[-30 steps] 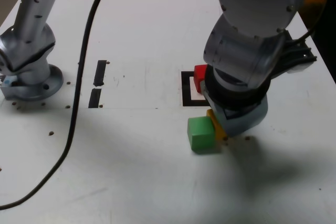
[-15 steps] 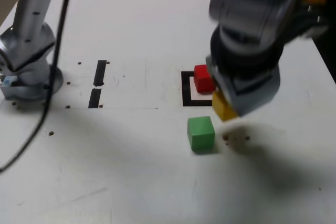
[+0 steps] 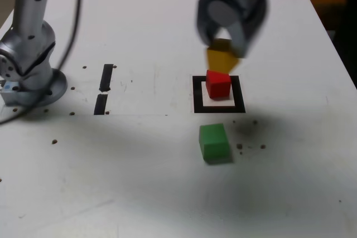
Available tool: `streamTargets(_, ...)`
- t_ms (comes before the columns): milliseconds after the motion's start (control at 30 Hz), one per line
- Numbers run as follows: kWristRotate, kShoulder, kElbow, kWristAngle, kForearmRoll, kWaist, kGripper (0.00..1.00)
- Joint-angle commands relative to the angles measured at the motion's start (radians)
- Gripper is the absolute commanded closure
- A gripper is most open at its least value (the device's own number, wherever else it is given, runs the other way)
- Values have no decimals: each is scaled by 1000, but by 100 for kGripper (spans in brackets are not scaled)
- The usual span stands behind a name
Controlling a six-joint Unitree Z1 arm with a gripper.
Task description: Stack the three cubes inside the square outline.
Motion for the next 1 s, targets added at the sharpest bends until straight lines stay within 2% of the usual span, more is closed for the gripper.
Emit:
streamTargets(0,-294,-24,30,-16,14,7,76)
streamTargets(67,-406,-16,73,-31,13,27,76)
streamTargets(233,-449,22,92,-15,13,61,76)
streamTargets(467,-459,79,79,8,13,115,76)
streamTargets(767,-457,122,63,20,12,121,76)
streamTargets(967,-454,152,44,43,12,121,76)
